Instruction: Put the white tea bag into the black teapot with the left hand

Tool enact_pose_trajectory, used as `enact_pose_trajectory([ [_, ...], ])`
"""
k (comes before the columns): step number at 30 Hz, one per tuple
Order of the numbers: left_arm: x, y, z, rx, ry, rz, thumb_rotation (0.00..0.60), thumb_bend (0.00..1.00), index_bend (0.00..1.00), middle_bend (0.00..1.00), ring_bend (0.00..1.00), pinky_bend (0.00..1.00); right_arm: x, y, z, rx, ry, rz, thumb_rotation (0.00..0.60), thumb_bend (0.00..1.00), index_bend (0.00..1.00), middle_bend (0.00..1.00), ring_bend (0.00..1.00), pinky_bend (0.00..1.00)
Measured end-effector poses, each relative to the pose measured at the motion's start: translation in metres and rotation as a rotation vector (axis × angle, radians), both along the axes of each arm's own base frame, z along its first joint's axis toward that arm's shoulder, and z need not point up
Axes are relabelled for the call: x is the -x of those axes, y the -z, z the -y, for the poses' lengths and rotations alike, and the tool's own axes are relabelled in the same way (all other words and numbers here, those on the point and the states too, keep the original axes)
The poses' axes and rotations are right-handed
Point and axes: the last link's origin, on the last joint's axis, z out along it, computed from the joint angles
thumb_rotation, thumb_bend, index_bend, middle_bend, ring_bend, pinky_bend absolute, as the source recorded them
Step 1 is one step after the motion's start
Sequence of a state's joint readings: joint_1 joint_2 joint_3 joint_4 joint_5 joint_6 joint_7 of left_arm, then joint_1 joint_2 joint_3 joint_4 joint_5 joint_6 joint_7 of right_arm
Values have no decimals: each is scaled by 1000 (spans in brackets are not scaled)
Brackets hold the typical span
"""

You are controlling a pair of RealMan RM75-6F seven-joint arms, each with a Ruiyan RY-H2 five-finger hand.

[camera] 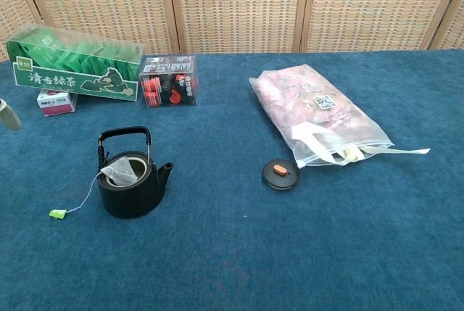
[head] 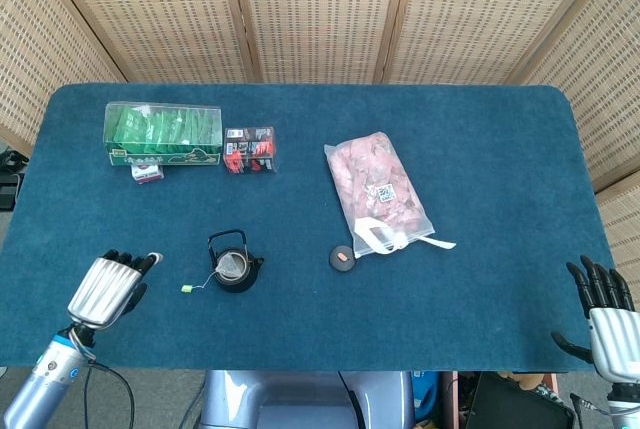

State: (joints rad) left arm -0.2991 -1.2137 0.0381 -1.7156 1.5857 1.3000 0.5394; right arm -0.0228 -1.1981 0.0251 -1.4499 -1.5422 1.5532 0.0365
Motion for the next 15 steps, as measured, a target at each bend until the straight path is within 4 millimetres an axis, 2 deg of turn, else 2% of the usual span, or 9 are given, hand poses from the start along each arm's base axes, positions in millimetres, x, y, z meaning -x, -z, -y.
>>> enact_pose_trajectory([
  [3, -5, 3, -1, 35, 14, -43, 600, 416, 229, 856, 764, 689, 0, 0, 0, 0, -1, 0, 600, 140, 28, 61, 0, 0],
  [7, -13, 8, -2, 82, 23, -87, 600, 444, 219, 900, 802, 714, 0, 0, 0, 1, -1, 0, 600, 140, 28, 61, 0, 0],
  [12, -22, 15, -4, 129, 25, -107, 600, 628, 196, 919, 816, 720, 1, -1, -1, 3, 3, 0, 600, 140, 29, 61, 0, 0],
  [15, -27, 20, -6, 161, 20, -109, 600, 672, 179, 919, 817, 720, 1, -1, -1, 3, 6, 0, 600, 140, 29, 61, 0, 0],
])
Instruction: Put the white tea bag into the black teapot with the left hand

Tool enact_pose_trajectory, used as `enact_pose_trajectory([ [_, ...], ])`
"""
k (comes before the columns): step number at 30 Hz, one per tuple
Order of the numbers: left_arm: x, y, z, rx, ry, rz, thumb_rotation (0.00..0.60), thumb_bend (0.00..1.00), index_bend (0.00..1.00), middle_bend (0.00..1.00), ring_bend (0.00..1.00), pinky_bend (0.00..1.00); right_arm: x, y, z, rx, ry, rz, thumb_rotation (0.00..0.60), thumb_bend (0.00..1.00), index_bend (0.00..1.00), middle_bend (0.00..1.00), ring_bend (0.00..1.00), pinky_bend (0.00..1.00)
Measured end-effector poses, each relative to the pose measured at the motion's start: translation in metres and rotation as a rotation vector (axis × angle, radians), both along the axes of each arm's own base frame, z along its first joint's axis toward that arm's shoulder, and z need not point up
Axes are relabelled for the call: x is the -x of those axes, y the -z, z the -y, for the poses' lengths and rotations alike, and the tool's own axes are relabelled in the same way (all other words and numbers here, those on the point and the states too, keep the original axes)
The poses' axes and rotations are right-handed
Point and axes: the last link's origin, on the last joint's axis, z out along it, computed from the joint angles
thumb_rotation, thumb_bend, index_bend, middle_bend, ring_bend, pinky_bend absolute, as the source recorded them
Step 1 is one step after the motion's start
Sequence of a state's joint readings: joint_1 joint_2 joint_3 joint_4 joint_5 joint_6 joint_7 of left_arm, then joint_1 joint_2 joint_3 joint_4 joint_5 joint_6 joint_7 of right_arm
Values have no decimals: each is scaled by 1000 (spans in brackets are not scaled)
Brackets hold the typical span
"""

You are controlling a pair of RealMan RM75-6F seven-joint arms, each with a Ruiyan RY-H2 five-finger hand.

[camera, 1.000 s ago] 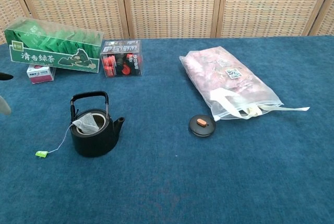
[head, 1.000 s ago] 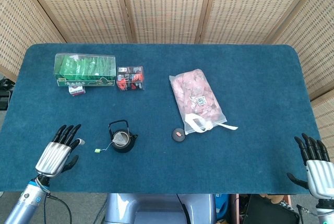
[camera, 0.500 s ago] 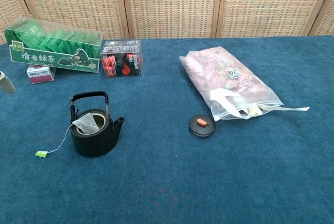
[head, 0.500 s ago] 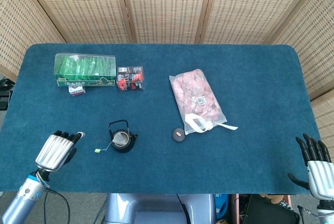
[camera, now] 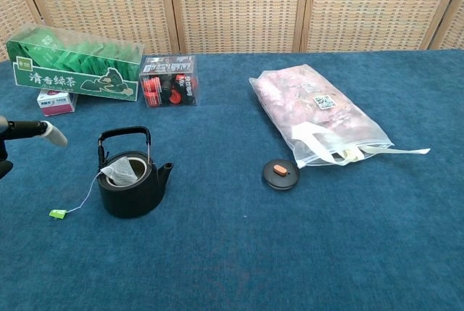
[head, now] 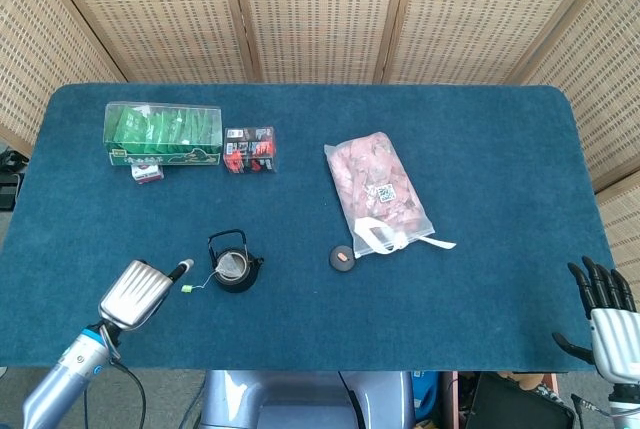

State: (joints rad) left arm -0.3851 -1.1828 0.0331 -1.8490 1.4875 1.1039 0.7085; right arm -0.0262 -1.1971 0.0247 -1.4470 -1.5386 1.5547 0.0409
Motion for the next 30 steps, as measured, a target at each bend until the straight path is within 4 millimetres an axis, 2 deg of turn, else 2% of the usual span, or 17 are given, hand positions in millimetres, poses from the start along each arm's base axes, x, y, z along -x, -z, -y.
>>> enact_pose_trajectory([
  [16, -20, 35, -12, 115, -38, -5, 600, 678, 149, 920, 820, 720, 3, -1, -1, 4, 11, 1, 600, 139, 29, 62, 0, 0],
  [30, -24, 54, -19, 161, -67, -28, 600, 677, 140, 920, 820, 720, 4, -1, -2, 8, 16, 1, 600, 140, 29, 61, 0, 0],
])
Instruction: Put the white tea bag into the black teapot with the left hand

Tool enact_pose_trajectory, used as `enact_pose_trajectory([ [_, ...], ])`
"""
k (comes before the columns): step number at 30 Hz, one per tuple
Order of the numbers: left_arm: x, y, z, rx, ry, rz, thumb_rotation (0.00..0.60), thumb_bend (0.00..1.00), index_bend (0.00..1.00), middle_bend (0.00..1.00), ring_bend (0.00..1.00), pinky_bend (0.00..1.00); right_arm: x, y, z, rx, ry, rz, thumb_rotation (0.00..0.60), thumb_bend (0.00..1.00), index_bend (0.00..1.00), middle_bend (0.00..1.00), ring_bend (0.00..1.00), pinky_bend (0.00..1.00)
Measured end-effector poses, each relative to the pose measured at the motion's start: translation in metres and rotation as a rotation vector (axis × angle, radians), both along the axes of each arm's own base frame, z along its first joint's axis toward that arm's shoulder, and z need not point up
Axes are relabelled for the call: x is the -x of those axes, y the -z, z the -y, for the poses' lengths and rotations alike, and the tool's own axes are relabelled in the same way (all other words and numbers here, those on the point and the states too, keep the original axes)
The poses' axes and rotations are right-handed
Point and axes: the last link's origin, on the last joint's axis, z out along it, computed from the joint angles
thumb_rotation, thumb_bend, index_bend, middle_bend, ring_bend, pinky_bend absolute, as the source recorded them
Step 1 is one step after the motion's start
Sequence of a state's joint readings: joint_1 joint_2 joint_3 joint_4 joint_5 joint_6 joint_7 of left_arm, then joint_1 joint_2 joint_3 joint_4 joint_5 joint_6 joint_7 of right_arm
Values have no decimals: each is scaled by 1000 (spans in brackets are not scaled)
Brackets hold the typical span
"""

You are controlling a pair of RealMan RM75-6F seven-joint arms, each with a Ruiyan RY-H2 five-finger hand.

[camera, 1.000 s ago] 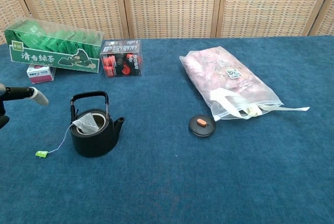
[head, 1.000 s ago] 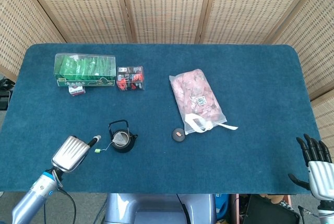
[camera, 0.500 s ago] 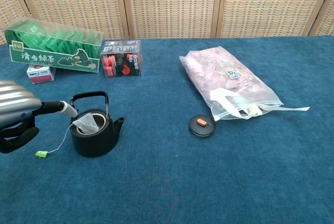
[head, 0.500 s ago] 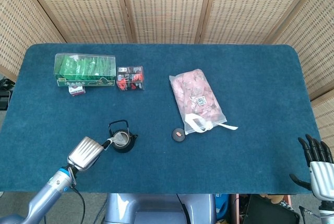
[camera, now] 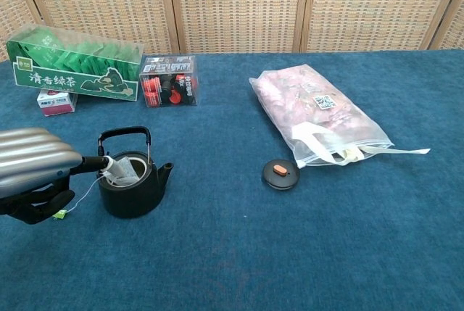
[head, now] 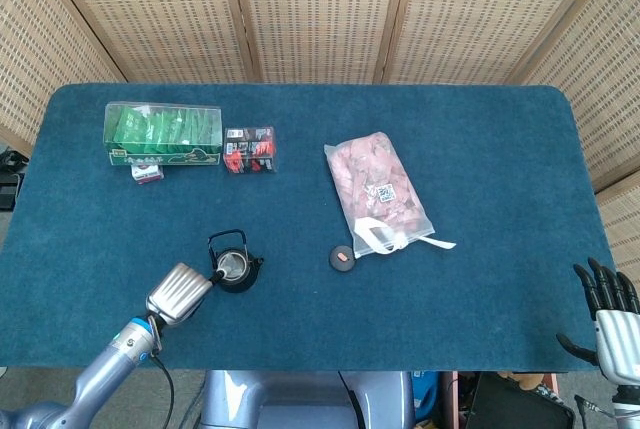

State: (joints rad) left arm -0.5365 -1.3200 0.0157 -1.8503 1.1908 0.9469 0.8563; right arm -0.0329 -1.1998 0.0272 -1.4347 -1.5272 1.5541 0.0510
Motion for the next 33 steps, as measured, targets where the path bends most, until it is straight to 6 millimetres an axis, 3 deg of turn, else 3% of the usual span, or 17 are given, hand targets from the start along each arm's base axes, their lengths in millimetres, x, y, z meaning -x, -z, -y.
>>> enact_pose_trajectory([
  [12, -3, 6, -5, 7, -19, -7, 600, 677, 140, 920, 820, 720, 1, 0, -2, 2, 7, -2, 600, 140, 28, 61, 0, 0],
  [20, -12, -5, -6, -42, -9, 51, 600, 678, 139, 920, 820, 720, 0, -1, -2, 4, 5, -2, 600, 140, 28, 61, 0, 0],
  [26, -16, -15, 5, -38, 31, 85, 600, 678, 139, 920, 820, 720, -1, 0, -2, 2, 4, -2, 600, 139, 29, 61, 0, 0],
  [33, -12, -11, 12, -5, 25, 77, 600, 678, 139, 920, 820, 719, 0, -1, -3, 5, 6, -4, 600, 140, 29, 61, 0, 0],
])
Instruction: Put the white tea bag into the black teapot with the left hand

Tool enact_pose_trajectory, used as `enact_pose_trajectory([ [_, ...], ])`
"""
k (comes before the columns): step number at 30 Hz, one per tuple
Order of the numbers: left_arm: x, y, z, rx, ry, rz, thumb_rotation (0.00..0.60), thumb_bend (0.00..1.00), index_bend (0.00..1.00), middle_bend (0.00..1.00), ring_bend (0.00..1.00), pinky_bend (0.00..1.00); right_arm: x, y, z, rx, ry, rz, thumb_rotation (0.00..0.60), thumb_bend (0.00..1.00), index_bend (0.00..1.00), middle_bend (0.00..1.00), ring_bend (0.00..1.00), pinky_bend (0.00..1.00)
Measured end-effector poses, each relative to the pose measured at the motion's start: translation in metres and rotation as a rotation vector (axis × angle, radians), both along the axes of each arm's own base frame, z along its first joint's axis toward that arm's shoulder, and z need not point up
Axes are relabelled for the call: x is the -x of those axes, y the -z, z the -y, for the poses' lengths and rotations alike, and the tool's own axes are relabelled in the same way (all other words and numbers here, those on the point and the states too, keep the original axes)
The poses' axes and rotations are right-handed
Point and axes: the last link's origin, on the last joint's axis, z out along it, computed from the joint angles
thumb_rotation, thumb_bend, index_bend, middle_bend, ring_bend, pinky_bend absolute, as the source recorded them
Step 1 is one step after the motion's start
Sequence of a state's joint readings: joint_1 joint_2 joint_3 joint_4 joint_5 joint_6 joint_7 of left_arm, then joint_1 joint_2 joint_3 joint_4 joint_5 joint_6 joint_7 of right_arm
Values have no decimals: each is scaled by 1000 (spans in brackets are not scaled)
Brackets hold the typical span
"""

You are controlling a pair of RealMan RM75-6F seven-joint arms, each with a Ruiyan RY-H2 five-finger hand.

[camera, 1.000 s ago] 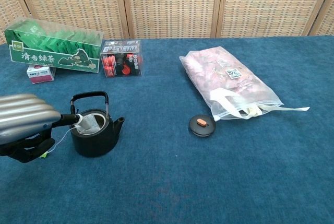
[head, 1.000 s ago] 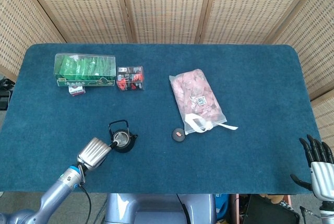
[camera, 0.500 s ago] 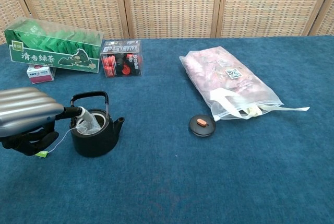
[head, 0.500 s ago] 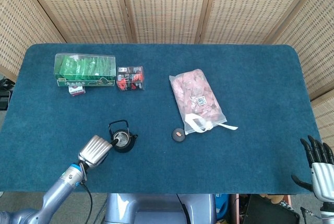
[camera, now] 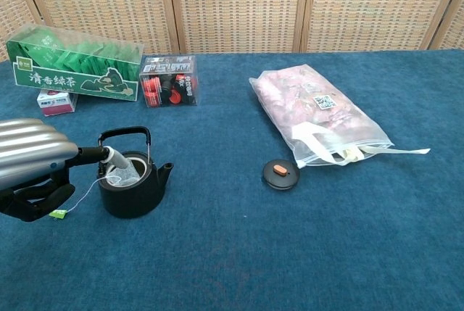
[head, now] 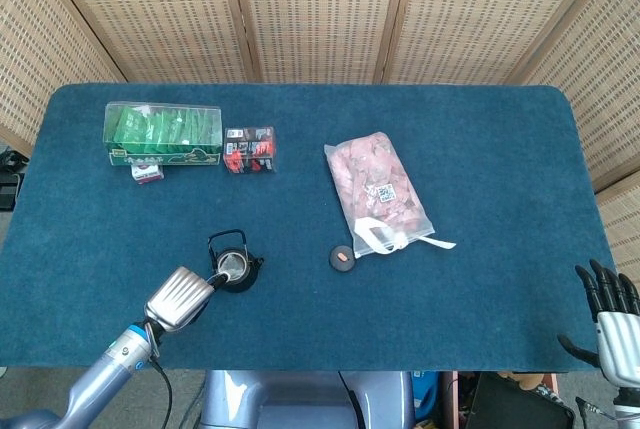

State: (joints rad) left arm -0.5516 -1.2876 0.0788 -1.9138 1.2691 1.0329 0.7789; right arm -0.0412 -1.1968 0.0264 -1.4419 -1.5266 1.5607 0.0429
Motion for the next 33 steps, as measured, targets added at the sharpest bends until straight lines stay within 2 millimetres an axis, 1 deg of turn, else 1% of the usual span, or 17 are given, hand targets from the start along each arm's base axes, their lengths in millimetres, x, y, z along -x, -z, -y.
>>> enact_pose_trajectory([
  [21, 9, 13, -4, 28, -49, -35, 600, 678, 139, 919, 820, 719, 1, 0, -1, 1, 6, -2, 600, 139, 29, 61, 0, 0],
  [33, 12, 19, -13, 25, -82, -61, 600, 677, 139, 918, 820, 719, 1, 0, -1, 1, 9, -1, 600, 140, 29, 62, 0, 0],
])
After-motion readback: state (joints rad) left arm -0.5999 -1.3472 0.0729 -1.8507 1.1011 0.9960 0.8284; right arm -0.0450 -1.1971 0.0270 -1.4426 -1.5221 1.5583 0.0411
